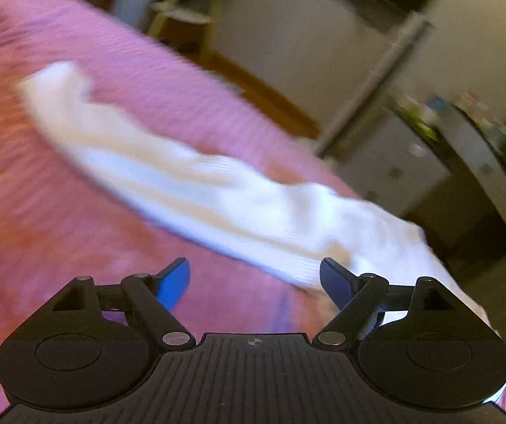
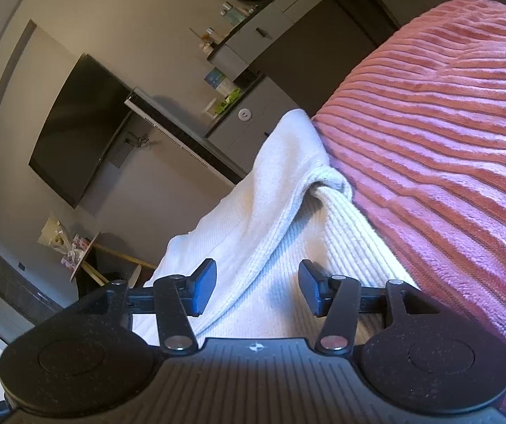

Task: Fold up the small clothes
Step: 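Move the left gripper to the other sleeve and grasp its cuff, then fold the held sleeve across the shirt body with the left gripper, release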

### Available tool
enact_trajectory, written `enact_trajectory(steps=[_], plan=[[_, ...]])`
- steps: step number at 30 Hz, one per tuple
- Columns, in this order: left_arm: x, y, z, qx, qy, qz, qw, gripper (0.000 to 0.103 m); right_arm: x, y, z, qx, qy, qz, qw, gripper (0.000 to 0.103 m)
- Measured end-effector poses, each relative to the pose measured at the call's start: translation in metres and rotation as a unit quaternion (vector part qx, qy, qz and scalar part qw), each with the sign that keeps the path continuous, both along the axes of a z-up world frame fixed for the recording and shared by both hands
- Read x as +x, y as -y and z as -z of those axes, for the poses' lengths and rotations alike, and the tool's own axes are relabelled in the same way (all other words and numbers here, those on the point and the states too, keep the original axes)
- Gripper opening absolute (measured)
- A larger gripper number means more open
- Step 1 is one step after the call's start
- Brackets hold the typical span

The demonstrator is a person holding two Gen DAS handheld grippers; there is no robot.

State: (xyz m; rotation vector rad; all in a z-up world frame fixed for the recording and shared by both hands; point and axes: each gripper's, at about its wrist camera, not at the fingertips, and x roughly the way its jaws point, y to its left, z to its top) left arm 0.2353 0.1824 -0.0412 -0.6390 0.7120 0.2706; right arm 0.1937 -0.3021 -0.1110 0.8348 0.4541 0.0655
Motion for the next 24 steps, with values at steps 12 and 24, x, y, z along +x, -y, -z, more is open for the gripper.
enact_trajectory(steps=[12,24], plan=[[0.002,-0.124,0.025,-0.083,0.012,-0.180,0.9800,0.073,0.002,-0.019,-0.011,-0.086,0.001,-0.021,0.996,0.062],[0.018,-0.141,0.017,-0.040,0.026,-0.183,0.9820,0.013,0.001,-0.023,-0.011,-0.094,0.002,-0.026,0.995,0.065]])
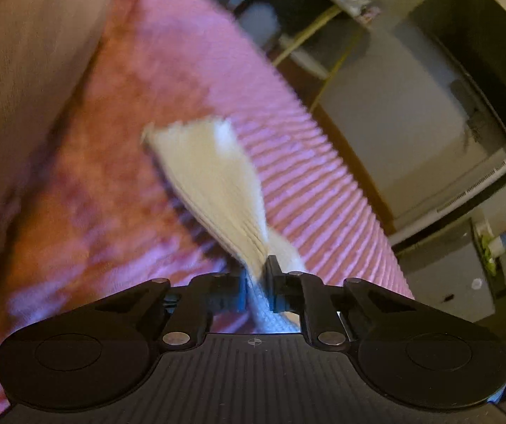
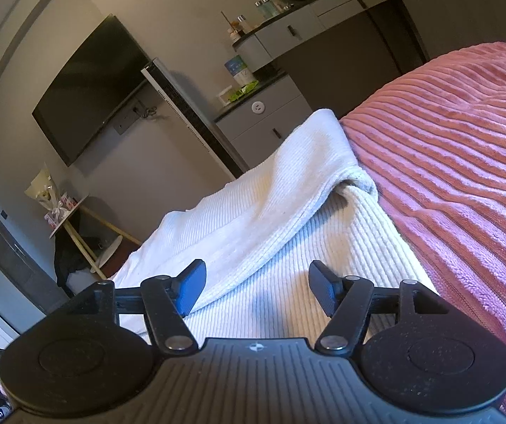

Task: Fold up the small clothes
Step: 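Fold the held sleeve across the shirt body with the left gripper, release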

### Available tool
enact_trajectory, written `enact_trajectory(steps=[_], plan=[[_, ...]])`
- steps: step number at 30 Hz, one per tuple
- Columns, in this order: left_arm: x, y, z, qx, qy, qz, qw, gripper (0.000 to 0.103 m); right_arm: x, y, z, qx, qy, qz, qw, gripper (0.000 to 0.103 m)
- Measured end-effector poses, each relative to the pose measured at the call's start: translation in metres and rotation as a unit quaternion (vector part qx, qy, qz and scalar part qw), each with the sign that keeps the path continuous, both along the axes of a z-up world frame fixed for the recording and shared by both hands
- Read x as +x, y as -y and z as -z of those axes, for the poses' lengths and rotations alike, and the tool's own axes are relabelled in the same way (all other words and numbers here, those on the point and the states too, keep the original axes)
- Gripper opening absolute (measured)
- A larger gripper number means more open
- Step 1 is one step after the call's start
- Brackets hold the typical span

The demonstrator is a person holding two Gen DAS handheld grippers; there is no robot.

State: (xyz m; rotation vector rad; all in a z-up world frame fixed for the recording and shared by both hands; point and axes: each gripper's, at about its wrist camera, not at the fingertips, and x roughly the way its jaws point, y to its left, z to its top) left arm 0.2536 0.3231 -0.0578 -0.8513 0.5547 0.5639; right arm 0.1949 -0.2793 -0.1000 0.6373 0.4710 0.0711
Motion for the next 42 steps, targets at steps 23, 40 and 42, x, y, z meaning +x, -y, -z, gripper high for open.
enact_trajectory(steps=[23,40,42], plan=[[0.026,0.374,-0.029,0.309,0.015,0.437,0.8444,0.018,0.000,0.008,0.001,0.038,0.001,0.002,0.999,0.065],[-0.056,0.295,-0.003,0.254,-0.063,0.327,0.9083,0.079,0.003,-0.026,-0.013,-0.016,0.016,-0.055,0.998,0.065],[-0.060,0.282,0.000,0.221,-0.083,0.320,0.9173,0.078,0.002,-0.040,-0.016,-0.039,0.014,-0.075,0.996,0.063]])
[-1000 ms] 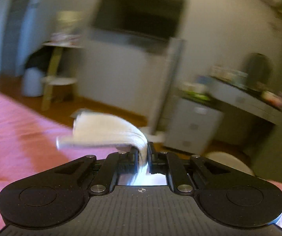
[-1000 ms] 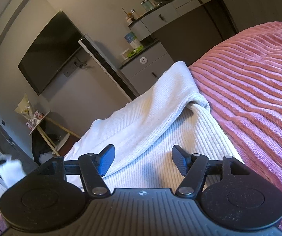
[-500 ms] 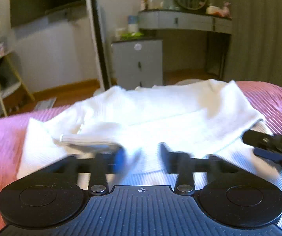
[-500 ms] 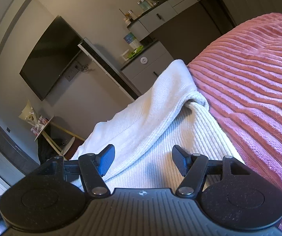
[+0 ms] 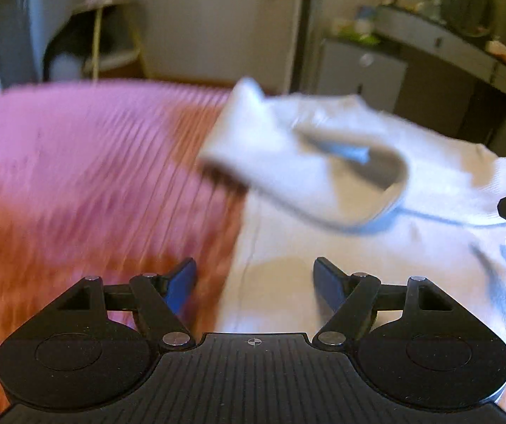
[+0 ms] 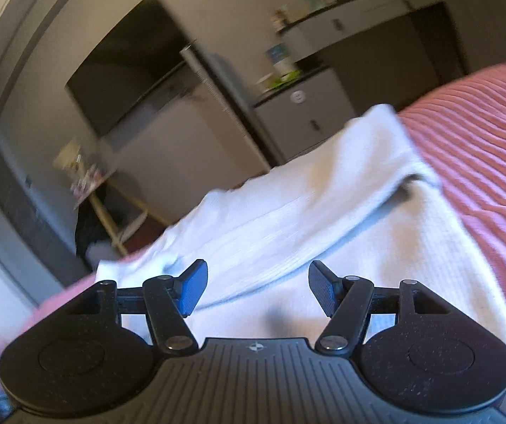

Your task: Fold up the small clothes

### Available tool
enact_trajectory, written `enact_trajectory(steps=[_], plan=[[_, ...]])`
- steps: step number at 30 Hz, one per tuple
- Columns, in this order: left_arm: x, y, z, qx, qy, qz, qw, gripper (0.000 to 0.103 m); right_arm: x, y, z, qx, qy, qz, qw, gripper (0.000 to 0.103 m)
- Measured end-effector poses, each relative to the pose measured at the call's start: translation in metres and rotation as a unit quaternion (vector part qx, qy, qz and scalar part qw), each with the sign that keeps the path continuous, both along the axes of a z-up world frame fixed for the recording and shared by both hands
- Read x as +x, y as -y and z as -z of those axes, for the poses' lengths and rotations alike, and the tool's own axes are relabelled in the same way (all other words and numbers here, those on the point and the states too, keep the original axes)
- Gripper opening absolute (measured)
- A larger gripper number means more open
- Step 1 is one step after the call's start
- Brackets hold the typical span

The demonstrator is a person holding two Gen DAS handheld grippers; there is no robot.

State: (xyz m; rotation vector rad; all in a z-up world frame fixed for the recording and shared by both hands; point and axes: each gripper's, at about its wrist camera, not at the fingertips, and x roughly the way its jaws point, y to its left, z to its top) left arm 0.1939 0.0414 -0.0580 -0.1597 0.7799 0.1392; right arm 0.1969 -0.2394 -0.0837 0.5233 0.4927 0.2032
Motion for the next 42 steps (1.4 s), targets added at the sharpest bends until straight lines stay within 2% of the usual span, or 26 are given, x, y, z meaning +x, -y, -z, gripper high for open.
enact_trajectory(steps=[4,7,10,12,14,15,16,17,18,20,22,25,26,28,30,32,35,39,42], plan=[[-0.012,-0.030,-0.002,-0.041,-0.007,-0.038,0.9984,0.078,0.003,-0.034,-0.009,-0.047,-0.018,-0.023,0.998,0.057],[-0.019,-0.035,0.000,-0.055,-0.013,-0.052,0.9970,0.080,0.007,-0.068,-0.032,-0.088,0.011,-0.049,0.995,0.057],[-0.028,-0.028,0.001,-0.050,-0.005,-0.051,0.9974,0.080,0.023,-0.112,-0.049,-0.169,0.044,-0.096,0.980,0.057],[-0.030,-0.028,0.001,-0.051,-0.009,-0.054,0.9972,0.080,0.043,-0.138,-0.046,-0.229,0.030,-0.121,0.965,0.056],[-0.034,-0.029,0.001,-0.063,-0.007,-0.052,0.9966,0.080,0.062,-0.158,-0.036,-0.292,0.006,-0.134,0.947,0.047],[-0.036,-0.029,0.002,-0.066,-0.006,-0.050,0.9965,0.080,0.068,-0.164,-0.031,-0.310,-0.006,-0.135,0.941,0.038],[-0.037,-0.028,0.003,-0.063,-0.005,-0.049,0.9968,0.080,0.075,-0.168,-0.025,-0.321,-0.022,-0.133,0.938,0.022],[-0.037,-0.027,0.004,-0.061,-0.003,-0.049,0.9969,0.080,0.080,-0.168,-0.021,-0.326,-0.033,-0.123,0.937,0.015],[-0.037,-0.028,0.005,-0.061,-0.002,-0.049,0.9970,0.080,0.082,-0.166,-0.020,-0.328,-0.035,-0.111,0.937,0.013],[-0.037,-0.029,0.007,-0.065,0.004,-0.051,0.9966,0.080,0.079,-0.156,-0.028,-0.310,-0.020,-0.091,0.946,0.011],[-0.037,-0.029,0.008,-0.066,0.005,-0.051,0.9965,0.080,0.077,-0.136,-0.044,-0.273,-0.004,-0.054,0.960,0.011],[-0.037,-0.026,0.008,-0.059,0.008,-0.050,0.9970,0.080,0.072,-0.096,-0.055,-0.186,0.022,-0.012,0.982,0.011],[-0.036,-0.026,0.008,-0.057,0.010,-0.049,0.9971,0.080,0.071,-0.083,-0.054,-0.166,0.028,-0.003,0.986,0.012],[-0.036,-0.024,0.009,-0.053,0.011,-0.050,0.9973,0.080,0.068,-0.060,-0.044,-0.148,0.017,0.026,0.988,0.021],[-0.037,-0.022,0.009,-0.048,0.012,-0.050,0.9975,0.080,0.074,-0.036,-0.022,-0.126,-0.042,0.041,0.990,0.023],[-0.037,-0.020,0.009,-0.043,0.013,-0.049,0.9978,0.081,0.075,-0.012,-0.001,-0.082,-0.091,0.067,0.990,0.026],[-0.038,-0.017,0.008,-0.041,0.014,-0.050,0.9978,0.081,0.062,0.009,0.008,-0.018,-0.088,0.084,0.992,0.027],[-0.037,-0.014,0.008,-0.035,0.015,-0.047,0.9982,0.081,0.064,0.017,0.004,-0.003,-0.088,0.084,0.993,0.030],[-0.036,-0.011,0.009,-0.026,0.016,-0.043,0.9986,0.081,0.068,0.021,-0.004,-0.026,-0.074,0.089,0.993,0.030]])
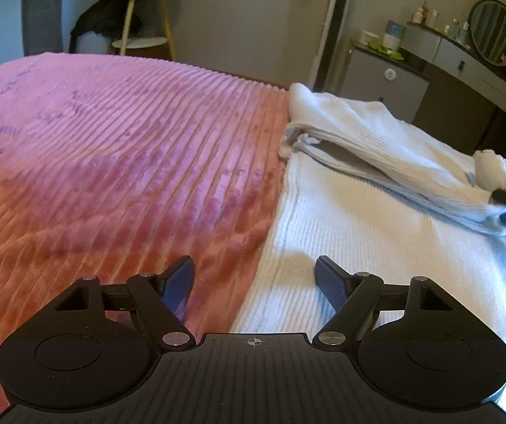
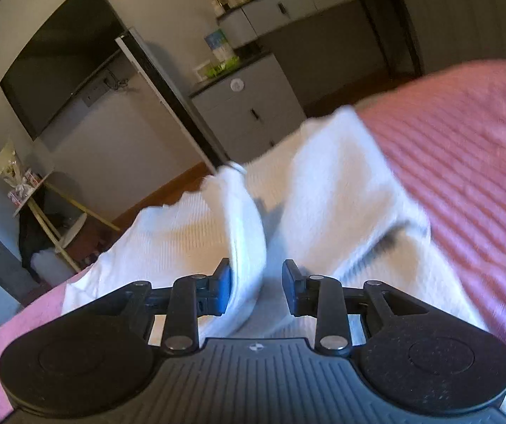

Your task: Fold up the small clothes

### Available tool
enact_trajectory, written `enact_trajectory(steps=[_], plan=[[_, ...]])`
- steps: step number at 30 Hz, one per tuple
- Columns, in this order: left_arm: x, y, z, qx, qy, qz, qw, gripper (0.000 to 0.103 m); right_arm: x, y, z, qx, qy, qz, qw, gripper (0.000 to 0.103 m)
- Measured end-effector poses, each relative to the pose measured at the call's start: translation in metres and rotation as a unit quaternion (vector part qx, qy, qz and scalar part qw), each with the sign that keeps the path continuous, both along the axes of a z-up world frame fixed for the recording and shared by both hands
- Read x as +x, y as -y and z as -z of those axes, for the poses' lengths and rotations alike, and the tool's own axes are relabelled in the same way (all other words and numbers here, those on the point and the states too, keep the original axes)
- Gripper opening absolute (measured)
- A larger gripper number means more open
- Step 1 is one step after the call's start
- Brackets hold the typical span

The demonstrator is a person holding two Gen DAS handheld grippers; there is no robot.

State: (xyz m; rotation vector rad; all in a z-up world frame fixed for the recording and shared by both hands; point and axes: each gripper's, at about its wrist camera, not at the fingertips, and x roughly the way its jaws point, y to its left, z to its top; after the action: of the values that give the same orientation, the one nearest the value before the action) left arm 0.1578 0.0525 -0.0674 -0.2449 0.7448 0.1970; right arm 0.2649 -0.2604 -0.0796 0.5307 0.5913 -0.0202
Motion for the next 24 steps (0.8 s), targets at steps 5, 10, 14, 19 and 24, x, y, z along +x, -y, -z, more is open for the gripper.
enact_trajectory(steps=[5,10,14,19,24], plan=[[0.001,0.006,0.002,0.009,0.003,0.010,0.9999,0.082,0.018,0.002,-0.006,0.003,-0.007,0.002,1.000,0.029],[0.002,0.005,0.003,0.004,0.003,0.009,0.9999,0.084,0.023,0.012,-0.001,0.022,-0.008,-0.004,1.000,0.009],[0.001,0.005,0.003,0.004,0.004,0.009,0.9999,0.084,0.029,0.007,-0.013,0.010,-0.003,-0.014,1.000,0.007],[0.001,0.005,0.002,0.001,0.005,0.008,1.0000,0.084,0.019,0.014,-0.058,0.061,0.107,-0.024,0.992,0.007],[0.001,0.006,0.002,0.005,0.006,0.010,0.9999,0.084,0.009,0.024,-0.053,0.000,0.117,-0.021,0.993,0.007]])
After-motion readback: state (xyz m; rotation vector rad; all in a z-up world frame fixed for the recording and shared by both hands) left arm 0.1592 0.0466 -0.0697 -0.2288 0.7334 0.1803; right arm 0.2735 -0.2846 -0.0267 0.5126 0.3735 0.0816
